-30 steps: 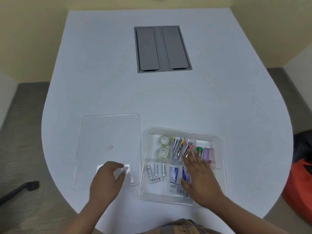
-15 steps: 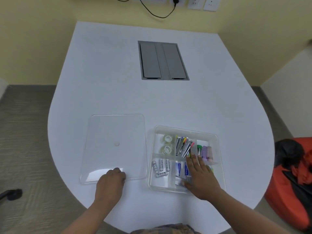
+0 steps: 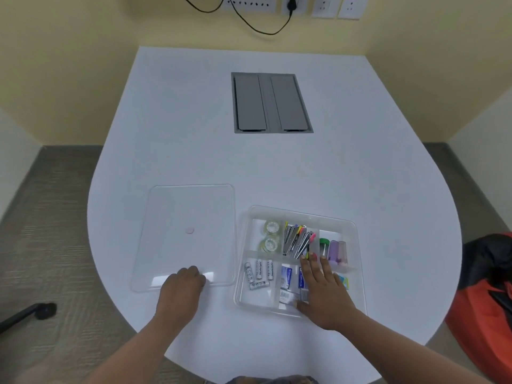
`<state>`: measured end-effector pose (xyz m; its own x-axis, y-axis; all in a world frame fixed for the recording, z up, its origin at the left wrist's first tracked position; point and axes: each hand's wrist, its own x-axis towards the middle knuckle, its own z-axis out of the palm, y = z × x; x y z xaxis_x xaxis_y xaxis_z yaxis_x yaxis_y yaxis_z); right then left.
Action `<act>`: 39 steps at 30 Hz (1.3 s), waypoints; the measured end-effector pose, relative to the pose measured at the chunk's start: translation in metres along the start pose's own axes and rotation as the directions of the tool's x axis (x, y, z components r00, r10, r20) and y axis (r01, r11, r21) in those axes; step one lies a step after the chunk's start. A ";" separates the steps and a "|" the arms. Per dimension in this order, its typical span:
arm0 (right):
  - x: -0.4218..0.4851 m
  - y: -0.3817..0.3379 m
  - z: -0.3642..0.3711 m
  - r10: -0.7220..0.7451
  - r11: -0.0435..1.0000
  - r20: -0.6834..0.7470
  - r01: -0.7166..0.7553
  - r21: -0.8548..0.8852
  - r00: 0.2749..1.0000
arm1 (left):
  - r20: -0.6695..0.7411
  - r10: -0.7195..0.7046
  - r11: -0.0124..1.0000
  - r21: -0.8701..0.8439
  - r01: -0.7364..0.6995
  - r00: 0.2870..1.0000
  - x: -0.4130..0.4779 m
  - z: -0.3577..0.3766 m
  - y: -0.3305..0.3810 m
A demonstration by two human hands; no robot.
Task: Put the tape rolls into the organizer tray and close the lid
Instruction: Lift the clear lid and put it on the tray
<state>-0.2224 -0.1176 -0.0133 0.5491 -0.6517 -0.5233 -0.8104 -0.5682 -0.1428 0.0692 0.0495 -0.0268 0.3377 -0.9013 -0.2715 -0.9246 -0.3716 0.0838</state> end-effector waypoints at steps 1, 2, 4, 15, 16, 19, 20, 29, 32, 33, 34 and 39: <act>0.000 0.001 0.001 -0.005 1.000 -0.003 0.005 0.008 1.000 | -0.009 0.022 0.999 0.044 -0.021 1.000 0.001 -0.002 0.002; 0.000 0.001 0.002 -0.010 1.000 -0.008 0.010 0.016 1.000 | -0.025 0.045 0.996 0.076 -0.043 0.999 0.002 -0.004 0.004; 0.000 0.002 0.002 -0.017 0.999 -0.011 0.018 0.028 1.000 | -0.075 0.067 0.993 0.099 -0.060 0.995 0.005 -0.010 0.004; -0.005 0.007 0.000 -0.064 0.995 -0.088 0.070 0.071 0.994 | -0.584 -0.180 0.973 -0.223 0.057 0.791 0.045 -0.119 -0.011; -0.004 0.006 -0.002 -0.065 0.993 -0.093 0.073 0.088 0.994 | -0.610 -0.209 0.966 -0.248 0.067 0.764 0.049 -0.133 -0.011; 0.000 0.006 -0.007 -0.069 0.991 -0.111 0.081 0.106 0.991 | -0.698 -0.266 0.946 -0.322 0.040 0.665 0.053 -0.170 -0.007; 0.001 0.006 -0.010 -0.062 0.991 -0.111 0.075 0.114 0.992 | -0.722 -0.291 0.930 -0.367 0.010 0.627 0.053 -0.181 -0.005; 0.001 -0.002 -0.062 0.009 0.868 -0.316 0.149 0.474 0.949 | -0.699 -0.573 0.521 -0.714 -0.468 0.428 0.041 -0.253 0.020; -0.006 -0.009 -0.093 0.139 0.613 -0.350 0.197 0.765 0.926 | -0.618 -0.638 0.367 -0.769 -0.524 0.460 0.040 -0.260 0.028; -0.009 -0.011 -0.103 0.181 0.499 -0.339 0.211 0.841 0.923 | -0.580 -0.656 0.319 -0.793 -0.519 0.484 0.040 -0.259 0.031; -0.011 -0.012 -0.112 0.218 0.394 -0.335 0.231 0.890 0.917 | -0.536 -0.669 0.269 -0.820 -0.504 0.514 0.042 -0.256 0.033; -0.024 -0.008 -0.138 0.337 0.107 -0.299 0.279 0.954 0.893 | -0.307 -0.670 0.066 -0.932 -0.358 0.676 0.045 -0.224 0.053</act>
<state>-0.2012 -0.1668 0.1163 0.2778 -0.9236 -0.2640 -0.1288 0.2366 -0.9630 0.0752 -0.0604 0.1801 0.9020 -0.4283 0.0548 -0.0177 0.0900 0.9958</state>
